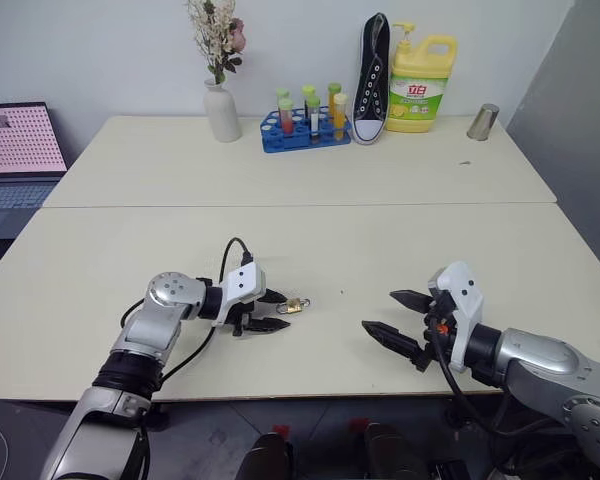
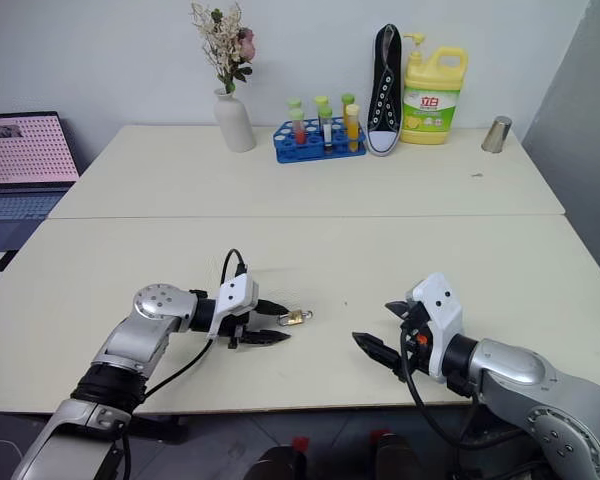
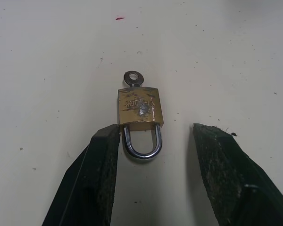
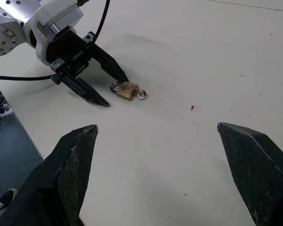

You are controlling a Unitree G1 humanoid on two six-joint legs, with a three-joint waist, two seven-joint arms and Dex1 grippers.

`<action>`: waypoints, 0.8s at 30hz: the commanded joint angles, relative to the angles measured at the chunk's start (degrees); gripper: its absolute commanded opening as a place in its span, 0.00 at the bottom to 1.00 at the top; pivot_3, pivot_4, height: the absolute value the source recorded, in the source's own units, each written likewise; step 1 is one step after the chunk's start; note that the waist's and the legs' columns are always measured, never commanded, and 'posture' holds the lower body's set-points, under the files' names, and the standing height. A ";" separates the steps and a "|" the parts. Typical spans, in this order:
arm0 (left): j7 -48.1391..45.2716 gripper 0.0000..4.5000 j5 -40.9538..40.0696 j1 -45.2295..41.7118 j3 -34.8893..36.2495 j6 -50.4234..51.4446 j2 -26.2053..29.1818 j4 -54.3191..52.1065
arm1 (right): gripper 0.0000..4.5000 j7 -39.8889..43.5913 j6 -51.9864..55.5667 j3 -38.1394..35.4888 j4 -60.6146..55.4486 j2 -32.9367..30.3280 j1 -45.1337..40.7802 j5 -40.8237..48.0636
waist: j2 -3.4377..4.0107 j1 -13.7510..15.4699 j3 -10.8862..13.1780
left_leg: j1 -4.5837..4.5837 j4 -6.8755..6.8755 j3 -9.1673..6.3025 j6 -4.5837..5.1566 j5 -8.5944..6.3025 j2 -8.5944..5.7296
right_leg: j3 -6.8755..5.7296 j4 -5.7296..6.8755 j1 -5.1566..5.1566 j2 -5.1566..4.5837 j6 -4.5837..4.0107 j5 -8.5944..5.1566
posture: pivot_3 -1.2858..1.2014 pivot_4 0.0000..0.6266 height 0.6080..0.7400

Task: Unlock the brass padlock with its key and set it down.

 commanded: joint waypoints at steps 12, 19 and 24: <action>3.60 0.57 1.53 -2.95 -3.65 -2.49 -4.05 3.36 | 0.95 0.16 -1.23 0.96 -2.56 -0.95 0.85 0.45 | -0.01 0.84 0.01 | -0.05 0.01 -0.04 0.00 0.00 -0.15 | -0.03 -0.07 0.04 -0.14 0.04 -0.02 | 0.52 0.24 1.00; 4.00 0.57 1.94 -3.54 -3.96 -2.75 -4.42 4.95 | 0.95 -0.01 -1.46 0.90 -2.73 -1.01 1.30 0.54 | -0.01 0.83 0.01 | -0.05 0.01 -0.04 0.00 0.00 -0.14 | -0.03 -0.07 0.04 -0.14 0.22 -0.13 | 0.52 0.24 1.00; 3.93 0.44 3.40 -4.41 -5.32 -0.80 -4.07 5.75 | 0.95 0.26 -1.71 1.12 -2.70 -1.10 1.25 0.36 | -0.02 0.86 0.01 | -0.05 0.01 -0.06 0.00 0.00 -0.15 | -0.04 -0.08 0.06 -0.14 0.24 -0.14 | 0.52 0.24 1.00</action>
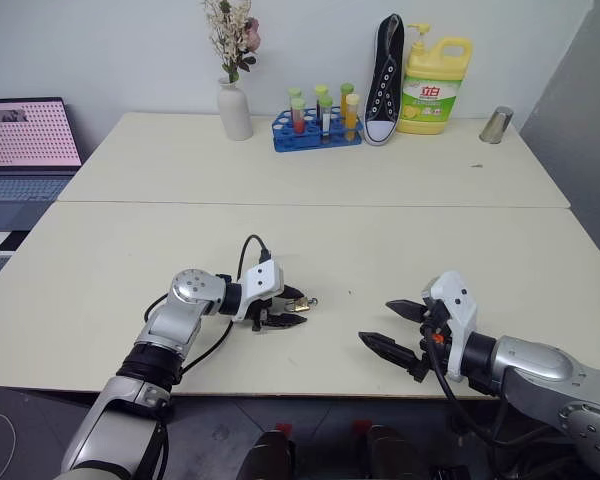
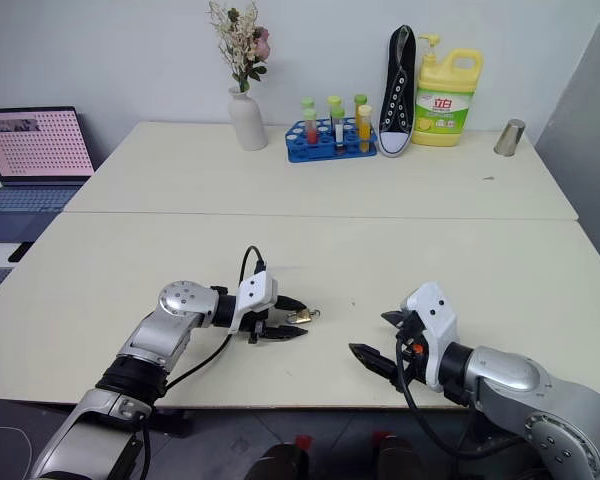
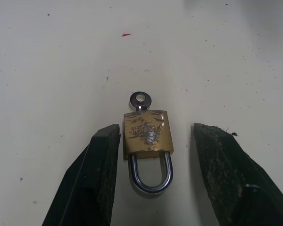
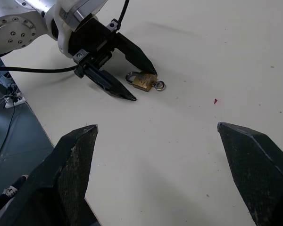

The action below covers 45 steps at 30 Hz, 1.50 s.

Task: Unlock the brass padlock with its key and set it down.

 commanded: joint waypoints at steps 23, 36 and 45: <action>16.70 0.22 8.80 2.21 4.59 -66.96 2.78 -0.09 | 0.95 13.36 -14.05 5.49 2.12 -0.17 -2.49 -6.94 | -0.10 -0.15 0.10 | -0.57 0.07 -0.01 -0.04 0.01 0.03 | 0.00 -0.08 -0.57 -0.02 -0.26 0.17 | 0.52 0.24 1.00; 35.30 0.22 23.97 0.98 8.20 -77.90 4.33 2.10 | 0.95 18.91 -7.79 9.47 15.94 5.19 -16.68 -2.60 | -0.09 -0.19 0.12 | -0.72 0.12 -0.05 -0.02 0.01 -0.03 | -0.05 0.00 -0.68 0.00 -0.26 0.19 | 0.52 0.24 1.00; 41.21 0.22 27.46 1.28 6.28 -76.79 5.94 0.86 | 0.95 20.15 -7.38 13.03 19.71 6.69 -20.16 -5.99 | -0.08 -0.30 0.12 | -0.71 0.12 -0.04 -0.03 0.01 -0.02 | -0.06 0.08 -0.71 0.00 -0.26 0.19 | 0.52 0.24 1.00</action>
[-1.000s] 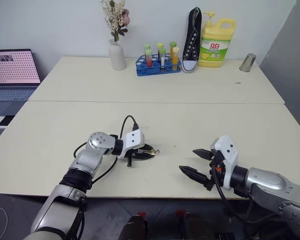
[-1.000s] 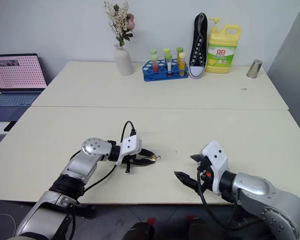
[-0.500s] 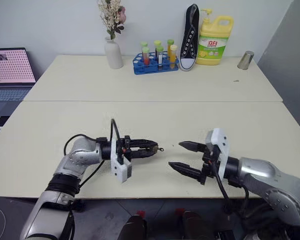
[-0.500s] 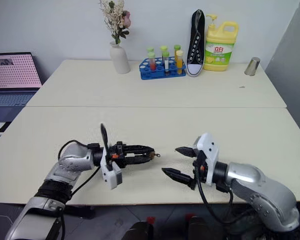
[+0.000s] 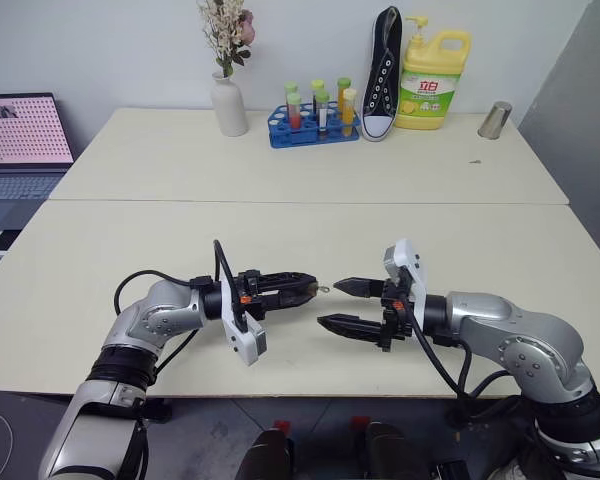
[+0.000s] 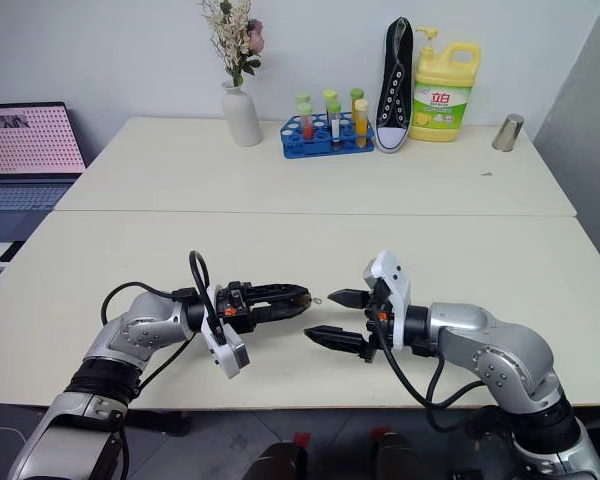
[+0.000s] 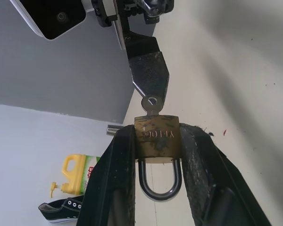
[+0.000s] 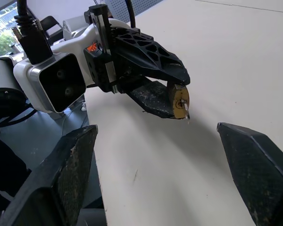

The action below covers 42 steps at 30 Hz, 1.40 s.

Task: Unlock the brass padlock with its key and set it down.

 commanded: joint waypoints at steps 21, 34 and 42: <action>7.81 0.22 1.41 0.16 -4.20 2.31 3.92 -4.70 | 0.01 4.28 -1.06 0.43 1.95 1.58 -2.67 -3.23 | 0.02 -0.02 0.01 | 0.00 0.00 -0.01 0.00 0.00 0.00 | 0.00 0.04 -0.02 0.00 0.00 0.00 | 0.52 0.24 1.00; 8.58 0.22 0.44 1.06 -5.31 3.88 4.91 -5.82 | 0.19 8.54 -6.98 1.94 3.17 -2.50 -0.93 -10.91 | 0.02 -0.02 0.01 | 0.00 0.01 0.01 0.00 0.00 0.00 | -0.01 0.05 -0.02 0.00 0.00 0.00 | 0.52 0.24 1.00; 9.00 0.22 0.06 1.59 -6.05 4.35 5.25 -6.76 | 0.51 6.66 -6.98 -0.69 3.21 2.43 -0.59 -8.48 | 0.02 -0.16 0.01 | 0.01 0.02 0.01 0.00 0.00 0.01 | 0.01 0.07 -0.02 0.00 -0.01 0.00 | 0.52 0.24 1.00</action>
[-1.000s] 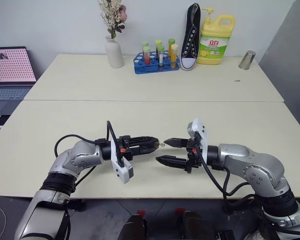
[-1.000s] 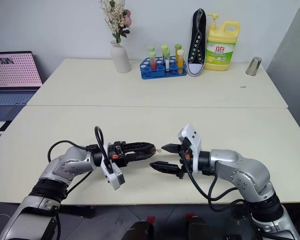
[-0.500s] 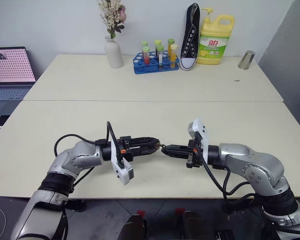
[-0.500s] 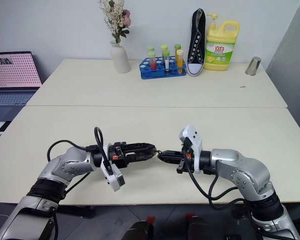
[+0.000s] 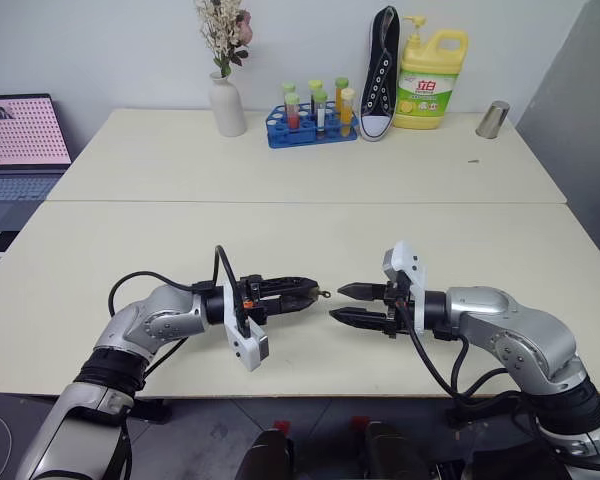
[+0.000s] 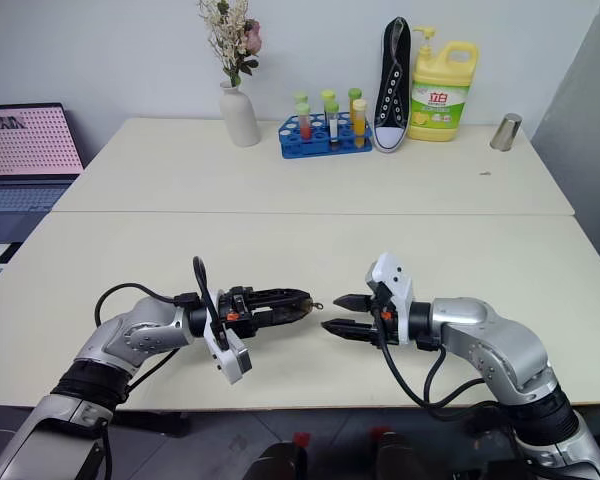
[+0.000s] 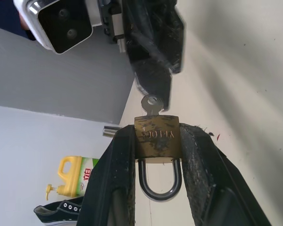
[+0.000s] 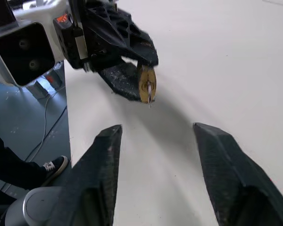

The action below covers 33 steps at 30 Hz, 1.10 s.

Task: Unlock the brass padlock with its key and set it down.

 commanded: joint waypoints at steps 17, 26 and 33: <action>1.61 0.22 -1.84 -0.23 -0.58 1.04 0.51 -2.43 | 0.22 -0.07 1.07 -1.51 -0.18 2.05 -1.69 1.82 | 0.01 0.07 0.00 | 0.00 0.01 -0.01 0.00 0.00 -0.02 | 0.00 0.01 0.00 0.00 0.00 0.00 | 0.52 0.24 1.00; 3.06 0.22 -0.61 -0.09 -0.04 2.15 -0.08 -2.78 | 0.00 0.39 1.75 -1.54 -0.18 1.81 -2.12 2.40 | 0.01 0.07 0.00 | 0.00 0.01 -0.01 0.00 0.00 -0.02 | 0.00 0.02 0.00 0.00 0.00 0.00 | 0.52 0.24 1.00; 3.81 0.22 0.65 0.09 -0.49 2.10 -0.02 -3.38 | 0.00 -1.02 5.79 -4.36 0.29 3.65 -3.55 6.40 | 0.01 0.06 0.00 | 0.00 0.02 -0.01 0.00 0.00 -0.02 | 0.00 0.02 0.00 0.00 -0.01 0.00 | 0.52 0.24 1.00</action>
